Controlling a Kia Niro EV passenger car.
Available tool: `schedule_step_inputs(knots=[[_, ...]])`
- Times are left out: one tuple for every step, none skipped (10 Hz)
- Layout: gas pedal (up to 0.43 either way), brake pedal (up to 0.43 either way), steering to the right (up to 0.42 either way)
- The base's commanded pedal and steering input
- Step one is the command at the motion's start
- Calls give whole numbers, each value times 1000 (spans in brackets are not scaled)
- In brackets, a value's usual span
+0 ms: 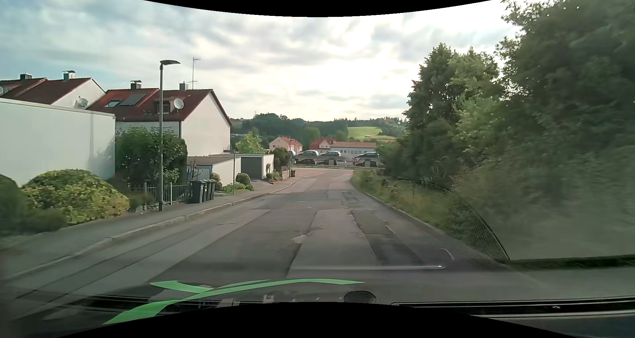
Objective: Follow the waypoints while adhering to traffic rules and regulations
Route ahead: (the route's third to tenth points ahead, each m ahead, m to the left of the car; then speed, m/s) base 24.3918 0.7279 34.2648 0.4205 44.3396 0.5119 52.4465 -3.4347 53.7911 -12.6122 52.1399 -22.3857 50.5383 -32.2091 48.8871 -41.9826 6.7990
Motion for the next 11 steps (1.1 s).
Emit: schedule_step_inputs(knots=[[0, 140, 12], [0, 134, 8], [0, 122, 4], [0, 104, 4], [0, 67, 3], [0, 61, 0], [0, 61, 0], [0, 85, 0], [0, 79, -1], [0, 85, 0], [0, 73, 1]])
